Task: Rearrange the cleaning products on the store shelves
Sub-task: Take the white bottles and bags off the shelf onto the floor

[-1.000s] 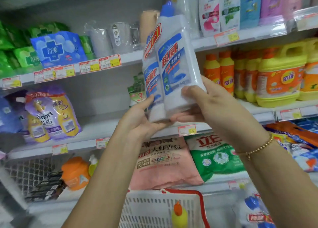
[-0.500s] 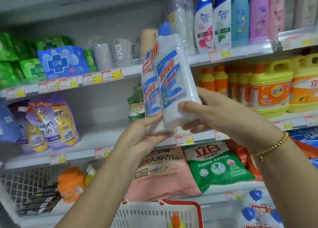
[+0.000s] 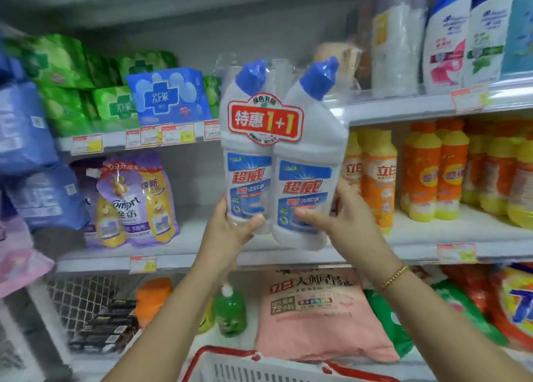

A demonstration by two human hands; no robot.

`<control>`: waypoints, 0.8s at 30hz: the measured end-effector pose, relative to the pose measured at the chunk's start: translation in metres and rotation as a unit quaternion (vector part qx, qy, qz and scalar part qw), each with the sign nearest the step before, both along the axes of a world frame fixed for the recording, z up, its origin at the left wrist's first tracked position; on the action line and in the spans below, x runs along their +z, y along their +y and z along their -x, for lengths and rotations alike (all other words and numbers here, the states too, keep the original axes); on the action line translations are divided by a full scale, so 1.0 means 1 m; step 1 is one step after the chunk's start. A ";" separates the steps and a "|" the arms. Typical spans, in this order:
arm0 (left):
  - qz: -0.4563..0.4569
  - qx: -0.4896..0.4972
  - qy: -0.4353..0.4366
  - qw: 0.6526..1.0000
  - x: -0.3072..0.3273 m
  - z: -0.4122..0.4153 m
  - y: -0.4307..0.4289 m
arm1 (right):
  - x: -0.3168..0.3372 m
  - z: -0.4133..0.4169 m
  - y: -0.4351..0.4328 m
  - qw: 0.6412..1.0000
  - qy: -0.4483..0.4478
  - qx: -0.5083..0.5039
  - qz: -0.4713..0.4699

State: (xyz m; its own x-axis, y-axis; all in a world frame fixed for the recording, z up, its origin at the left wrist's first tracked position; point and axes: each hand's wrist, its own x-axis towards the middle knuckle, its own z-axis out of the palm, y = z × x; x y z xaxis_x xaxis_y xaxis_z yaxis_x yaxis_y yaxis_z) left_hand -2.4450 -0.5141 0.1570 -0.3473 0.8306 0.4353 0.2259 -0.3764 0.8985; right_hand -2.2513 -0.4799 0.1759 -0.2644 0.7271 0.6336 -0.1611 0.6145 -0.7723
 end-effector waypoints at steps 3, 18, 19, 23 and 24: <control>0.015 0.050 0.060 0.997 -0.010 0.047 0.008 | -0.015 0.039 0.023 1.000 -0.015 0.014 0.009; 0.105 0.113 0.163 0.975 -0.046 0.178 0.093 | -0.072 0.170 0.128 0.994 -0.036 0.043 0.097; 0.111 0.110 0.172 0.973 -0.047 0.183 0.098 | -0.076 0.172 0.134 0.992 -0.033 0.051 0.113; 0.119 0.106 0.163 0.974 -0.051 0.189 0.119 | -0.076 0.179 0.148 0.987 -0.059 0.071 0.135; 0.118 0.112 0.160 0.974 -0.052 0.190 0.124 | -0.074 0.182 0.151 0.984 -0.073 0.074 0.142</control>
